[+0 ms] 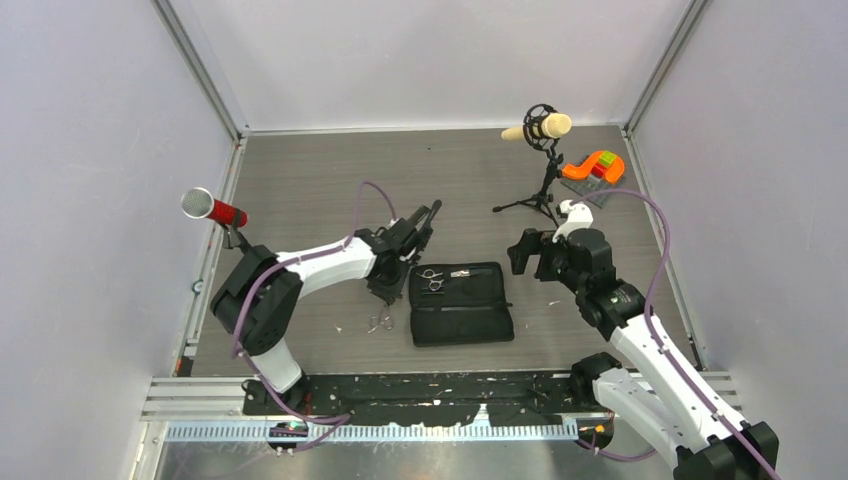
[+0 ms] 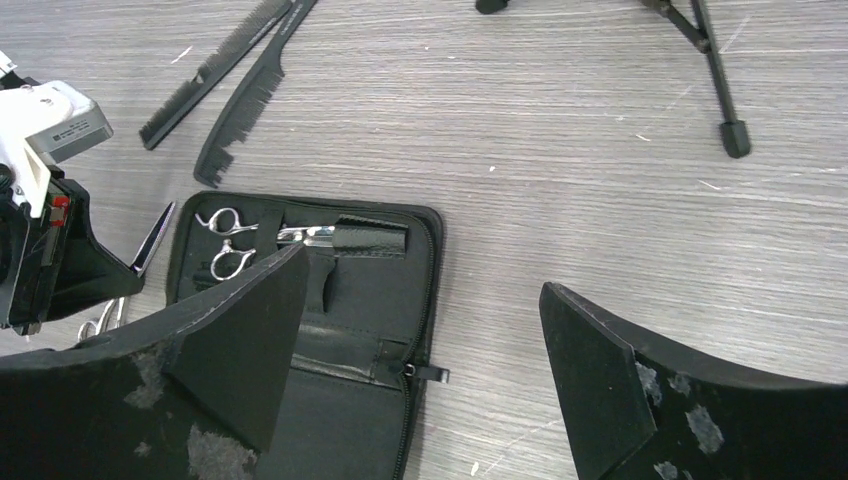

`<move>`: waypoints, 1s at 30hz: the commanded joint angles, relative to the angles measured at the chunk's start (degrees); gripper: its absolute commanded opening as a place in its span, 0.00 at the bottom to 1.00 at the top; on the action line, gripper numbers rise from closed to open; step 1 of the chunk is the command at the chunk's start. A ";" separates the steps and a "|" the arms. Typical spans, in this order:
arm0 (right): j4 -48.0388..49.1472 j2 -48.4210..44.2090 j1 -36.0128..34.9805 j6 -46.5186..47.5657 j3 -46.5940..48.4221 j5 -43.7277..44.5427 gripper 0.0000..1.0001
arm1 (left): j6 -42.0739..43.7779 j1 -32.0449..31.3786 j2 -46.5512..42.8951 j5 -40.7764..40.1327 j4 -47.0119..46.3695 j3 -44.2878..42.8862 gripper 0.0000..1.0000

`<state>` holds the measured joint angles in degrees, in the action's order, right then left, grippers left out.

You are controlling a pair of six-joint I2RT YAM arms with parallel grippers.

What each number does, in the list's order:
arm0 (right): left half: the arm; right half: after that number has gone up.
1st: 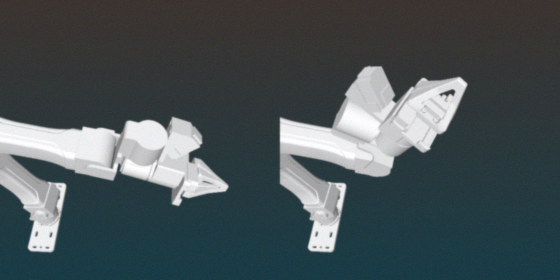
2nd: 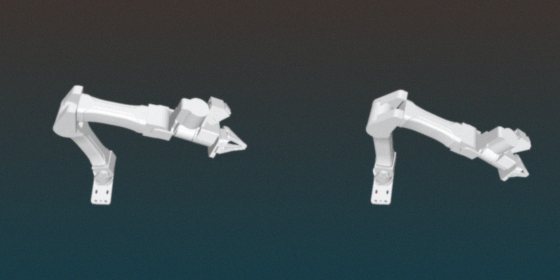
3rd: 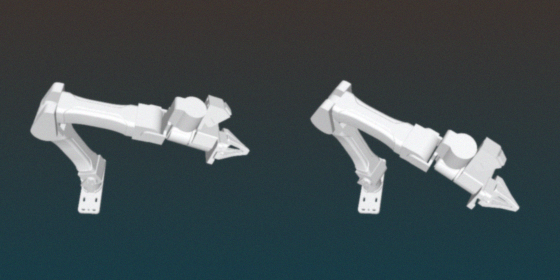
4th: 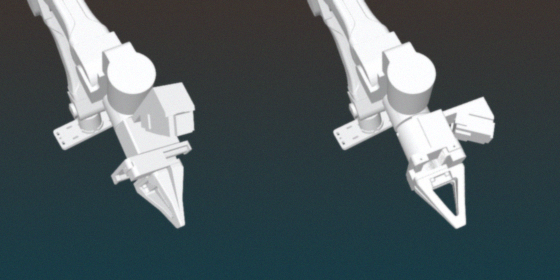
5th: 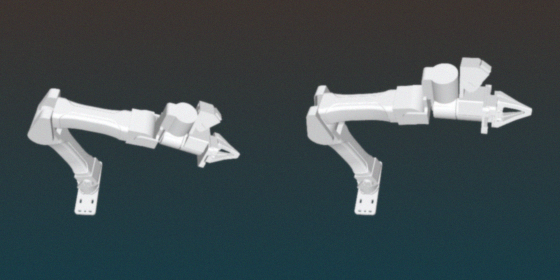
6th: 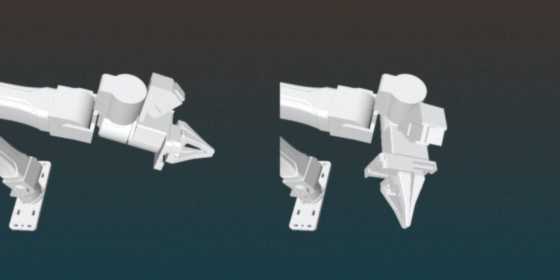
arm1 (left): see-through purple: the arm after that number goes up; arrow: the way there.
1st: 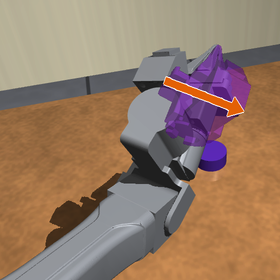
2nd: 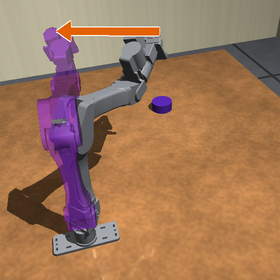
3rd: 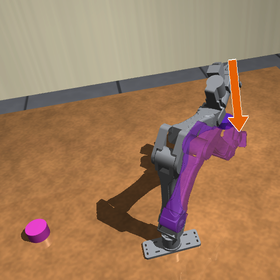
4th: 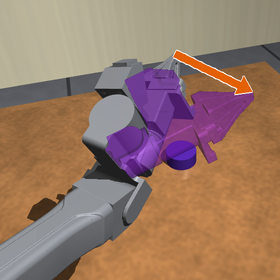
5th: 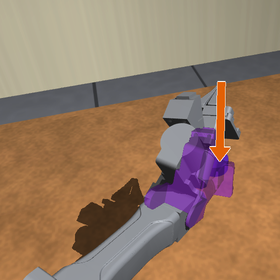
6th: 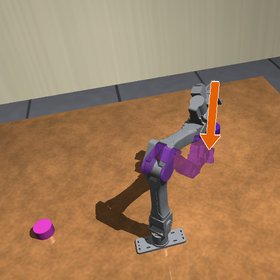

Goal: Sort the hair-cutting tools

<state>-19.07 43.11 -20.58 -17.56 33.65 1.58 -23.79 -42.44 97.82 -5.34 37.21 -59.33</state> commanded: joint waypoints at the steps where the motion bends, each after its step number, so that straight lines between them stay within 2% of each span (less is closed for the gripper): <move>1: 5.18 0.44 -0.21 -0.69 -1.90 -5.65 0.95 | -0.21 2.17 -4.82 -1.86 0.24 4.37 0.00; 7: 11.74 2.61 -3.42 -3.89 -3.70 -9.55 0.96 | -2.65 3.91 -11.02 0.08 -0.20 5.87 0.00; 14: 18.18 7.67 -15.02 -6.94 -2.84 -7.24 1.00 | -8.71 6.47 -20.22 3.01 -1.93 7.52 0.00; 22: 30.97 15.90 -25.67 -9.92 -2.03 -7.37 0.95 | -23.48 6.64 -29.60 4.90 -8.87 9.79 0.00; 30: 34.25 20.95 -31.20 -8.56 0.99 -8.38 0.93 | -36.09 6.61 -33.77 9.63 -19.17 13.29 0.00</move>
<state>8.71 62.98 -49.82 -26.33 31.40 -6.31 -51.72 -35.99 65.93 1.58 26.79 -46.83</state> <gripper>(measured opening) 0.939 0.090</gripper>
